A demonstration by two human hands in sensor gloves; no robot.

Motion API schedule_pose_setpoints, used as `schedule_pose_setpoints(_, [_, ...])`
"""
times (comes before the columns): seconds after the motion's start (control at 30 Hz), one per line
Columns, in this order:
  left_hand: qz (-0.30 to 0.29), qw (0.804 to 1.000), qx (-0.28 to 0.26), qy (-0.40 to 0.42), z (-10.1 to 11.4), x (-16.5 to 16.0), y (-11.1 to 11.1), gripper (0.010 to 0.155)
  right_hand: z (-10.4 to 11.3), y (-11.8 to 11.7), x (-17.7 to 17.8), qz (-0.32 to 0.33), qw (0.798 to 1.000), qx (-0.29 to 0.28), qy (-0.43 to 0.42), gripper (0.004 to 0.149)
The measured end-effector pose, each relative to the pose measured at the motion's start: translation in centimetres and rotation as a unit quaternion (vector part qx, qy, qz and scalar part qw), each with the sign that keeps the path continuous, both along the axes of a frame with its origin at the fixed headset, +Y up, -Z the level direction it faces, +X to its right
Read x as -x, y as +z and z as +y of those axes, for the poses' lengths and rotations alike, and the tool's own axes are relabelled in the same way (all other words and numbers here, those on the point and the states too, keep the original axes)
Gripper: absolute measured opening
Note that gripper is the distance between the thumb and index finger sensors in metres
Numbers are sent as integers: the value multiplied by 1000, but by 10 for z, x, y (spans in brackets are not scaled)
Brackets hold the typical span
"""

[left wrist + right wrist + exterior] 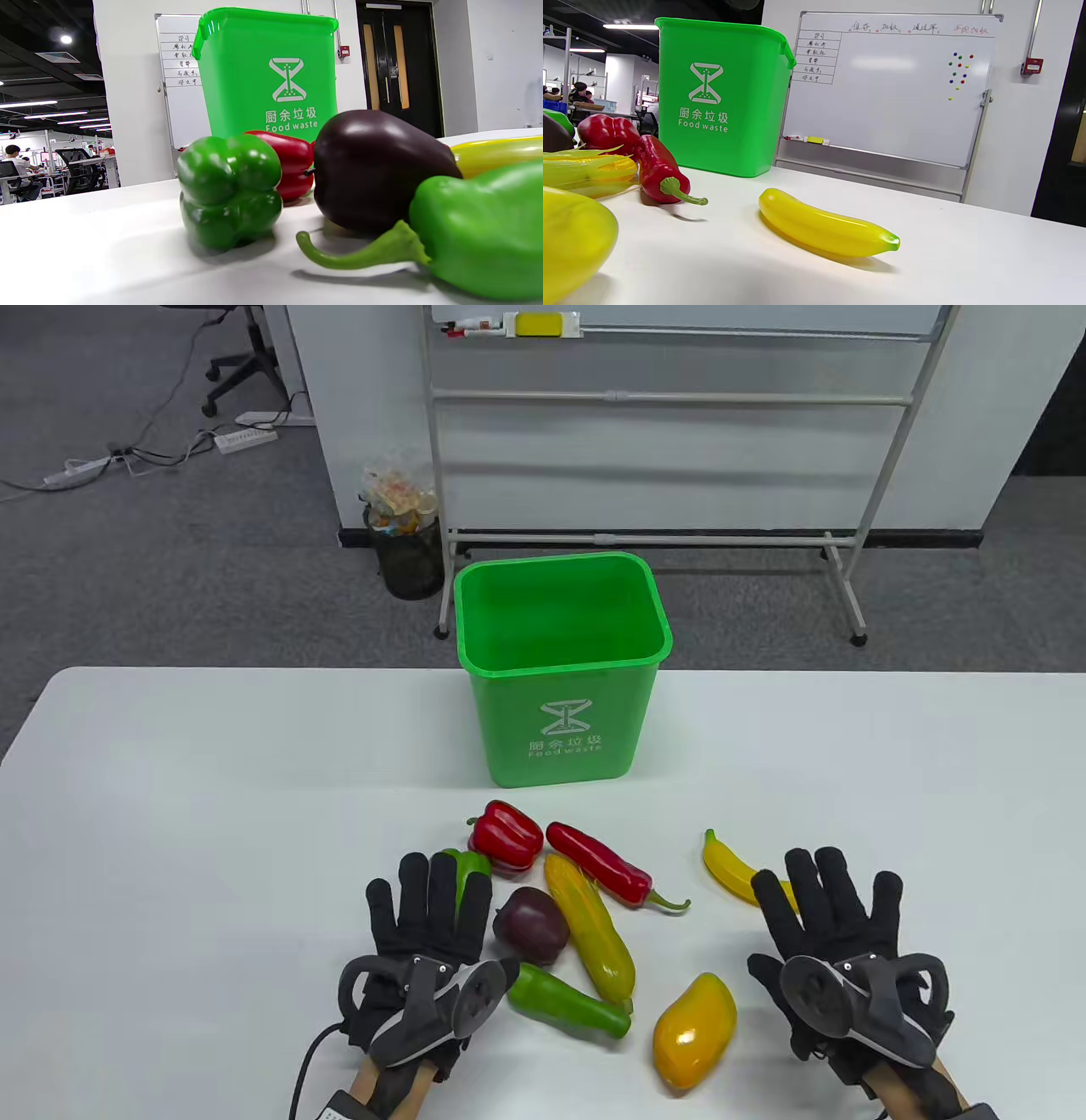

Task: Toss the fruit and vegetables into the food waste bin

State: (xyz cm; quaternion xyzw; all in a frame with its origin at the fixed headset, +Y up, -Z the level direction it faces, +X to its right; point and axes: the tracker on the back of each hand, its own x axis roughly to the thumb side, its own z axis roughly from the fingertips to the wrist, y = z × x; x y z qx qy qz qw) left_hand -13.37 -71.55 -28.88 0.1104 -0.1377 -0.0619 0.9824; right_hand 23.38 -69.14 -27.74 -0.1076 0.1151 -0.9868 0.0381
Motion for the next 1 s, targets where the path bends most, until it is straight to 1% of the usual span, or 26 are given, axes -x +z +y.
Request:
schedule_pose_setpoints(0.4, [3,1000,7,8,1,8,-1,92,-5,6,6,23,999,18,-14,84])
schedule_pose_setpoints(0.6, [3,1000,12,12,2,10,-2,92,-5,10,11,45,999,9,-19,82])
schedule_pose_setpoints(0.63, [3,1000,12,11,2,10,-2,92,-5,11,12,55,998,8,-25,81])
schedule_pose_setpoints(0.7, [3,1000,14,9,1,10,-3,92,-4,14,15,97,994,15,-46,80])
schedule_pose_setpoints(0.73, [3,1000,16,8,1,10,-3,92,-4,16,17,129,989,26,-66,78])
schedule_pose_setpoints(0.8, [3,1000,17,8,1,11,-3,92,-6,18,23,183,977,61,-95,75])
schedule_pose_setpoints(0.87, [3,1000,18,9,1,10,-3,92,-13,21,32,237,959,106,-112,75])
schedule_pose_setpoints(0.9, [2,1000,20,9,1,10,-3,92,-17,23,37,250,955,128,-97,77])
schedule_pose_setpoints(0.93, [1,1000,21,9,0,10,-3,91,-21,24,41,259,952,138,-86,79])
schedule_pose_setpoints(1.0, [-1,1000,24,5,-1,9,-3,91,-35,25,51,279,946,160,-32,83])
